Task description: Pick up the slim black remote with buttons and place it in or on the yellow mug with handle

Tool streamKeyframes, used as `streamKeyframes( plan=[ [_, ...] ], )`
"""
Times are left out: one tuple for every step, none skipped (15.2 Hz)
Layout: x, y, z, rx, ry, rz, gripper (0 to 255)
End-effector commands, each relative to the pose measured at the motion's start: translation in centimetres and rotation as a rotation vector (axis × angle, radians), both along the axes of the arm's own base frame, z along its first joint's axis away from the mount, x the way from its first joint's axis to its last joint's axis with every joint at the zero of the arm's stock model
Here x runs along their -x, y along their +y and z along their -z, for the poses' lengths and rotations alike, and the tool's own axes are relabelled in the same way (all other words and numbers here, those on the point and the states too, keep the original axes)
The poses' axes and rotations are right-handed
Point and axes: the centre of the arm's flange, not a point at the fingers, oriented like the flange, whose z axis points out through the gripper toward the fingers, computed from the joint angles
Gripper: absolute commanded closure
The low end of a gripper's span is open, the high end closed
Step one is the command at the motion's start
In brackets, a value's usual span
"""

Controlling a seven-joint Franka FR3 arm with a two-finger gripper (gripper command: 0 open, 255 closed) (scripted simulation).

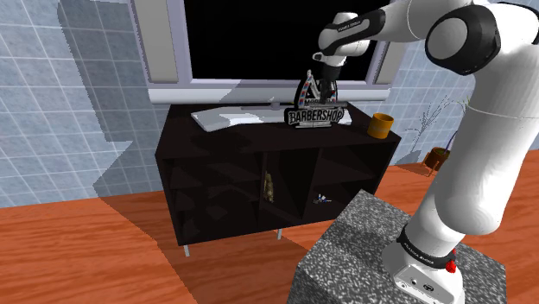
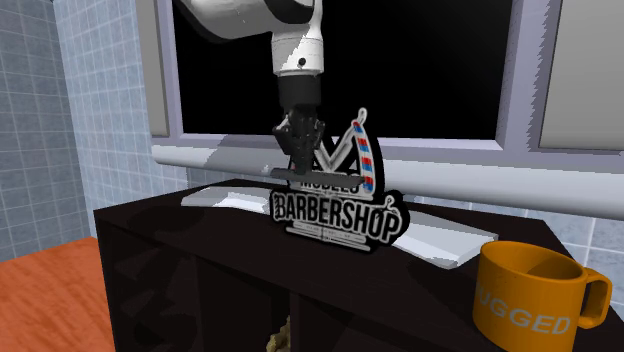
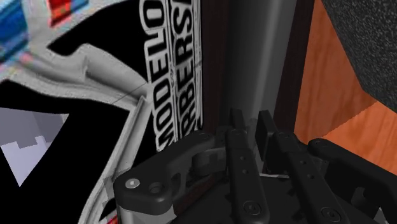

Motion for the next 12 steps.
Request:
streamKeyframes(
  plan=[
    [0.8,-1.0,-0.6,0.0,0.0,0.0,255],
    [1.6,-2.1,-0.6,0.0,0.0,0.0,255],
    [2.4,-3.1,-0.5,0.0,0.0,0.0,255],
    [3.2,-4.2,-0.5,0.0,0.0,0.0,255],
    [4.0,-5.2,-0.5,0.0,0.0,0.0,255],
    [4.8,-6.3,-0.4,0.0,0.0,0.0,255],
    [5.6,-7.3,-0.4,0.0,0.0,0.0,255],
    [6.4,-8.3,-0.3,0.0,0.0,0.0,255],
    [7.2,-9.4,-0.3,0.0,0.0,0.0,255],
    [8.0,-10.4,-0.3,0.0,0.0,0.0,255],
    [8.8,-11.5,-0.2,0.0,0.0,0.0,255],
    [9.7,-12.5,-0.2,0.0,0.0,0.0,255]
  ],
)
